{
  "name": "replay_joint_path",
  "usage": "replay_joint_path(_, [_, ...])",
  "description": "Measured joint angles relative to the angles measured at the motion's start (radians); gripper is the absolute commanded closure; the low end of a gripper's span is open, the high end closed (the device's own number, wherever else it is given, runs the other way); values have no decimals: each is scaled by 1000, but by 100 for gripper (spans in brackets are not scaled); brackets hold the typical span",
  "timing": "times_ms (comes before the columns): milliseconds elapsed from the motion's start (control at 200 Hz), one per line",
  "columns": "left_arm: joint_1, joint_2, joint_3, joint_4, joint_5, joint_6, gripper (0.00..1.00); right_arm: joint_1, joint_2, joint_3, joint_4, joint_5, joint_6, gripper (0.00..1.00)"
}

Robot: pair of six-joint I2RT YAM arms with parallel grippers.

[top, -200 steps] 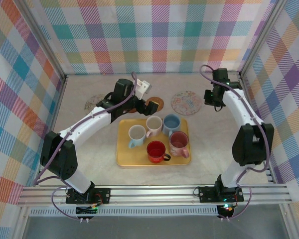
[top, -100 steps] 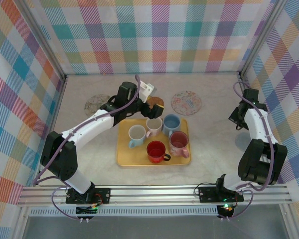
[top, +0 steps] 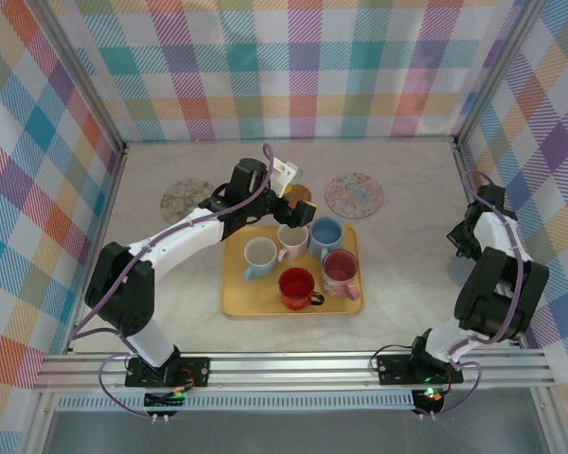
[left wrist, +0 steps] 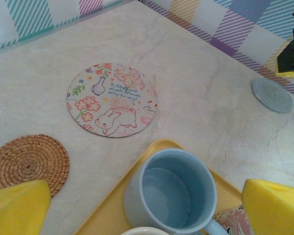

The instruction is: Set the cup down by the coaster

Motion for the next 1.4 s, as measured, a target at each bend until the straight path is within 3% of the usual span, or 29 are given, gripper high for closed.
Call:
replay_joint_path(310, [-13, 25, 8, -1, -1, -11, 0, -66, 71, -55, 51, -60, 61, 100])
replay_joint_path(925, [-27, 26, 32, 3, -56, -56, 0, -83, 154, -40, 174, -277, 81, 100])
replay_joint_path(1400, [-27, 10, -10, 14, -76, -84, 0, 97, 245, 75, 167, -285, 32, 100])
